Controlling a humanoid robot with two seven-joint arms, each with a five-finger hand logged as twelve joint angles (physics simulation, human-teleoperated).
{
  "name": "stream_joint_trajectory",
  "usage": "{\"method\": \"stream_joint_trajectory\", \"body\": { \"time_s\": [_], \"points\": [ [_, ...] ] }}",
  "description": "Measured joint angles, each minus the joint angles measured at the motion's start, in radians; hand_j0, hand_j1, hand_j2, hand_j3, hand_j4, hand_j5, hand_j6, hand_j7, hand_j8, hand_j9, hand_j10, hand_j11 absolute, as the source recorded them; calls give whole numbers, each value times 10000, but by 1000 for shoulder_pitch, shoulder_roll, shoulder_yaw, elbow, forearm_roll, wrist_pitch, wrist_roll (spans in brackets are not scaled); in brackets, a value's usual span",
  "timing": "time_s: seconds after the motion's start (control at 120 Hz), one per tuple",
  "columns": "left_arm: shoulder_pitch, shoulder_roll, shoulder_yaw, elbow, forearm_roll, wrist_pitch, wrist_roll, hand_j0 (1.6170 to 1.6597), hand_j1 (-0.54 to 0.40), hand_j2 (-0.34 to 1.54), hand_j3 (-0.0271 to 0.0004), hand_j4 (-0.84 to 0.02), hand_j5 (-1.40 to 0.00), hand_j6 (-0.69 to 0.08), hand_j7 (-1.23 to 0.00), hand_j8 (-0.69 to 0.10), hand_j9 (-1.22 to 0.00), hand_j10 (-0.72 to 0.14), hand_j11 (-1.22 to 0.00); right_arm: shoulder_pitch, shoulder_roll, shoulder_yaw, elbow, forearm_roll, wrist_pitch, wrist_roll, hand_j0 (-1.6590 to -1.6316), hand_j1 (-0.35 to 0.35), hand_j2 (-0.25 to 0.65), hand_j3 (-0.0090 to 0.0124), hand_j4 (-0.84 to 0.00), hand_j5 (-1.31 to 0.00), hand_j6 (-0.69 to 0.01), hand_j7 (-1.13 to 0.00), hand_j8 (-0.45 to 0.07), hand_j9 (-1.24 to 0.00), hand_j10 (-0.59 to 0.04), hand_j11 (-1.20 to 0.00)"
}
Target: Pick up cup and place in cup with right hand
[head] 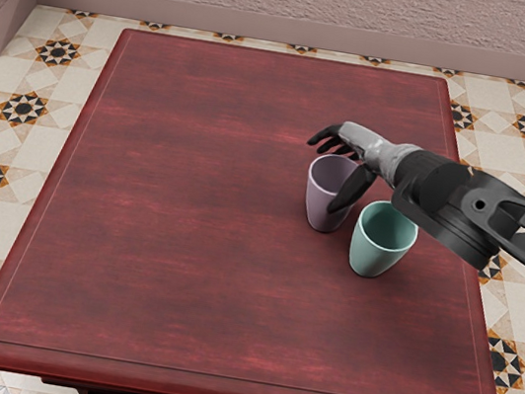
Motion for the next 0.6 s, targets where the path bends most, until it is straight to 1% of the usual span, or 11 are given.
{"method": "stream_joint_trajectory", "body": {
  "time_s": [0.025, 0.033, 0.058, 0.117, 0.217, 0.342, 0.375, 0.442, 0.458, 0.467, 0.6],
  "points": [
    [0, 0, 0, 0, 0, 0, 0, 16581, 3489, 0, 0, 0, 0, 1, 0, 1, 0, 1, 0, 0, -1, 2, 2, 1, 1, 0, -16577, 383, -688, 0, -3242, -4213, -3262, -4197, -3244, -4215, -3234, -4216],
    [0, 0, 0, 0, 0, 0, 0, 16581, 3490, -1, 0, 0, 0, 1, 0, 1, 0, 1, 0, 0, -1, 3, 3, 1, 1, 0, -16577, 390, -532, 0, -3280, -4254, -3297, -4242, -3283, -4253, -3275, -4253],
    [0, 0, 0, 0, 0, 0, 0, 16581, 3490, -1, 0, 0, 0, 0, 0, 1, 0, 1, 0, 0, -2, 8, 5, 2, 2, 0, -16578, 513, -524, 0, -3373, -4385, -3391, -4371, -3365, -4378, -3372, -4378],
    [0, 0, 0, 0, 0, 0, 0, 16581, 3490, -1, 0, 0, 0, 1, 0, 1, 0, 1, 0, 0, -2, 16, 8, 4, 7, 0, -16578, 659, -143, 0, -3611, -4689, -3626, -4680, -3265, -4684, -3610, -4682],
    [0, 0, 0, 0, 0, 0, 0, 16581, 3490, -1, 0, 0, 0, 1, 0, 1, 0, 1, 0, 1, -2, 22, 11, 9, 15, 0, -16577, 793, 417, 0, -3915, -5093, -3929, -5083, -3223, -5082, -3606, -5088],
    [0, 0, 0, 0, 0, 0, 0, 16581, 3490, -1, 0, 0, 0, 0, 0, 1, 0, 1, 0, 1, -5, 31, 16, 20, 24, 0, -16576, 861, 958, 1, -4132, -5419, -4166, -5395, -3288, -5407, -3650, -5402],
    [0, 0, 0, 0, 0, 0, 0, 16581, 3490, -1, 0, 0, 0, 0, 0, 1, 0, 1, 0, 1, -11, 38, 22, 24, 29, 0, -16576, 892, 1020, -4, -4173, -5474, -4152, -5450, -3267, -5456, -3610, -5452],
    [0, 0, 0, 0, 0, 0, 0, 16581, 3490, -1, 0, 0, 0, 0, 0, 1, 0, 1, 0, 1, -22, 52, 34, 32, 38, 0, -16574, 928, 1106, -5, -4237, -5557, -4103, -5536, -3222, -5532, -3562, -5522],
    [0, 0, 0, 0, 0, 0, 0, 16581, 3490, -1, 0, 0, 0, 0, 0, 1, 0, 1, 0, 1, -27, 55, 37, 35, 40, 0, -16575, 901, 1214, -2, -4254, -5563, -4116, -5553, -3241, -5536, -3569, -5516],
    [0, 0, 0, 0, 0, 0, 0, 16581, 3490, -1, 0, 0, 0, 0, 0, 1, 0, 1, 0, 1, -29, 57, 39, 37, 41, 0, -16575, 892, 1118, 0, -4260, -5571, -4128, -5561, -3248, -5547, -3576, -5523],
    [0, 0, 0, 0, 0, 0, 0, 16581, 3490, -1, 0, 0, 0, 0, 0, 1, 0, 1, 0, 1, -75, 110, 65, 61, 87, 0, -16574, 921, 1061, 1, -4319, -5687, -4123, -5656, -3158, -5710, -3499, -5654]
  ]
}}
